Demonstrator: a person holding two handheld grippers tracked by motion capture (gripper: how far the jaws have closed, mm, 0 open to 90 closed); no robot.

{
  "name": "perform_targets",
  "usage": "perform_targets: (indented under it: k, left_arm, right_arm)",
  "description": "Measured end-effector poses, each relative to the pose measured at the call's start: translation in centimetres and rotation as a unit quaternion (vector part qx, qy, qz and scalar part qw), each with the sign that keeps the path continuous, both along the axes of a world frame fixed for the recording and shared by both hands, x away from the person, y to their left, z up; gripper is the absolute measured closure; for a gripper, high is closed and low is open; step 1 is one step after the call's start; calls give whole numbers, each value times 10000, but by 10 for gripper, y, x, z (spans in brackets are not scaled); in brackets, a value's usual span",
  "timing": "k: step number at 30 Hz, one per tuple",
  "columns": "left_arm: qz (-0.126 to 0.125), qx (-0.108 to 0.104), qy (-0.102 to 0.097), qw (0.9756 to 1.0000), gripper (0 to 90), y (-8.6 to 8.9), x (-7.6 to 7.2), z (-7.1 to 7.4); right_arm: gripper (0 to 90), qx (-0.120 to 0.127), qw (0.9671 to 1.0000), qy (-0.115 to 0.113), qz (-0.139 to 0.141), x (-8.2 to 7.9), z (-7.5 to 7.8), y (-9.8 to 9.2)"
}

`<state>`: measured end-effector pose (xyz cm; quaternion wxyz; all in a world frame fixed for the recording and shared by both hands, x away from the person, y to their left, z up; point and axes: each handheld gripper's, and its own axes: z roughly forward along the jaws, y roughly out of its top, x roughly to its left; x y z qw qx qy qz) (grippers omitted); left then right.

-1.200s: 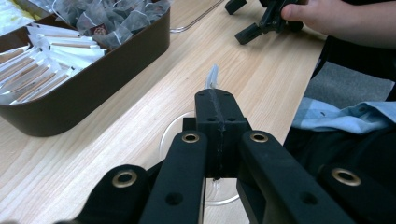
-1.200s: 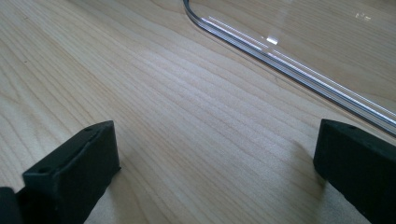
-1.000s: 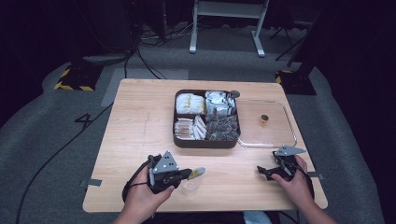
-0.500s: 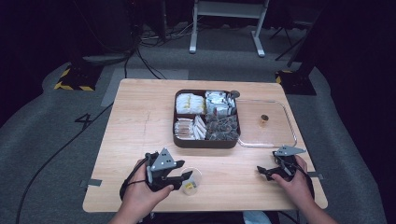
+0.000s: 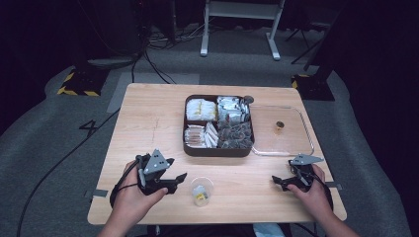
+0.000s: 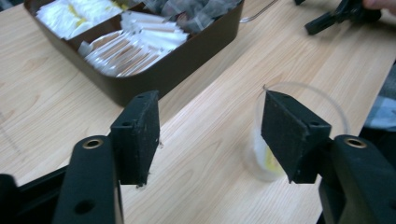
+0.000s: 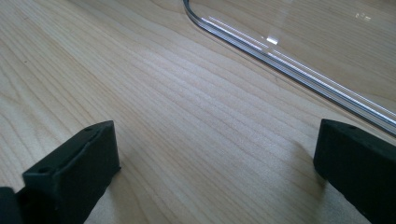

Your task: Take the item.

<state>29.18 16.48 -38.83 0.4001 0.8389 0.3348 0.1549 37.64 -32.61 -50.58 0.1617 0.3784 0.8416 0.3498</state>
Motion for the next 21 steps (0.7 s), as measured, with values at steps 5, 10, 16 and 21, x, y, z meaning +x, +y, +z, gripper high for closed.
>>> perform_targets:
  k: [5,10,16,21]
  left_arm:
    - [135,145,-5,9998,336,14,0,-8]
    - [213,382,85,9990,318,29,0,-17]
    - [433,486,208,9977,311,53,4,-33]
    - [625,475,328,9964,306,67,10,-49]
  right_arm:
    - [1,-1,10000,-2,1,0,0,0]
    - [1,0,10000,0,-1,0,0,0]
    - [1,0,10000,-1,0,0,0,0]
    - [1,0,10000,-1,-1,0,0,0]
